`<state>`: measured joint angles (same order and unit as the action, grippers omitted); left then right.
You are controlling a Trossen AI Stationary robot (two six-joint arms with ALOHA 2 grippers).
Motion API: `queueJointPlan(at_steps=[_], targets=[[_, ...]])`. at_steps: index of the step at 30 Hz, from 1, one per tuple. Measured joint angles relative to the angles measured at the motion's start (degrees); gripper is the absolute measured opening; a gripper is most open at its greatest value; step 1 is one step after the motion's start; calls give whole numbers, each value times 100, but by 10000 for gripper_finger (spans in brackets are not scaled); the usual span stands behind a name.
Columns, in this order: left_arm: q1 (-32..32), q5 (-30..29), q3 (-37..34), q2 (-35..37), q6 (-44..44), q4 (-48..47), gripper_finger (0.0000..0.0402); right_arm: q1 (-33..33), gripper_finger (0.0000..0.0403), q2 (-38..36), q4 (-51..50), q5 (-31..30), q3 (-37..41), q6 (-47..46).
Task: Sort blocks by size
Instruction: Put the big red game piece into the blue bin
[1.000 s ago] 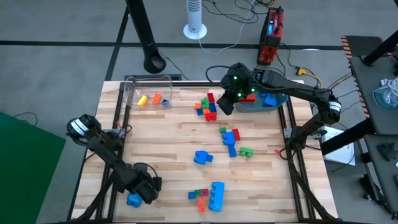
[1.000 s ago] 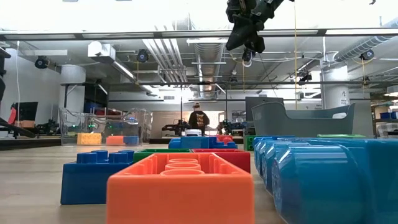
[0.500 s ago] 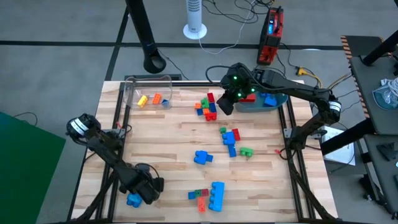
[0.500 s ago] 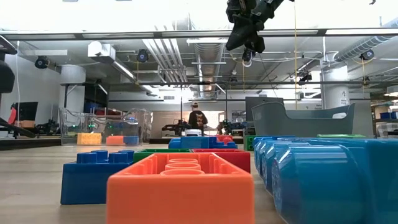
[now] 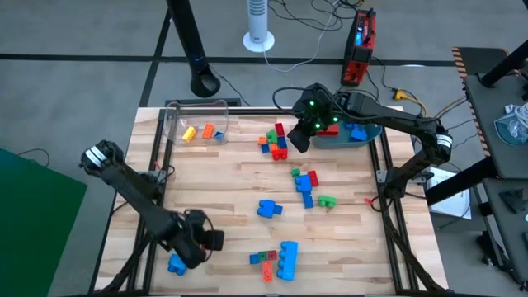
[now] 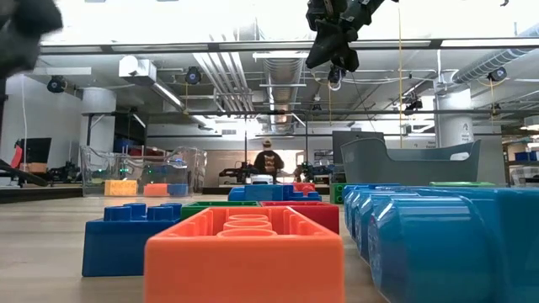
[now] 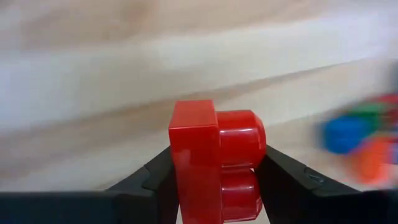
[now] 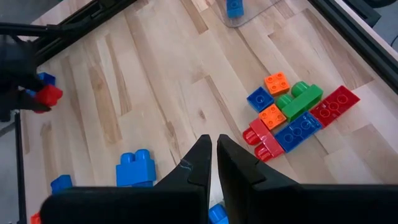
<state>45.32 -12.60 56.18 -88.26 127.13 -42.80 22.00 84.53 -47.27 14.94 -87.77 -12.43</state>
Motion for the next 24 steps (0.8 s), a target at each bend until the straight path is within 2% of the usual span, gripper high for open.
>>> queueJointPlan(at_steps=[7, 12, 14, 17, 20, 24], targets=[[-640, -2059, 319, 1248, -1876, 39, 159, -22, 18, -20, 131, 6, 8, 248], [-1520, -2688, 701, 2122, -4216, 190, 160, -189, 18, -210, 791, 32, 9, 264], [-1923, -2723, 867, 2360, -5434, 528, 160, -262, 18, -297, 1016, 57, 9, 256], [-2476, -2584, 1065, 2654, -7358, 1559, 160, -408, 18, -374, 1369, 57, 9, 150], [-3003, -1789, 1209, 2822, -9109, 2668, 160, -531, 18, -407, 1830, 109, 9, -90], [-3539, -711, 1481, 2854, -10751, 3347, 160, -675, 23, -407, 2744, 552, 9, -357]])
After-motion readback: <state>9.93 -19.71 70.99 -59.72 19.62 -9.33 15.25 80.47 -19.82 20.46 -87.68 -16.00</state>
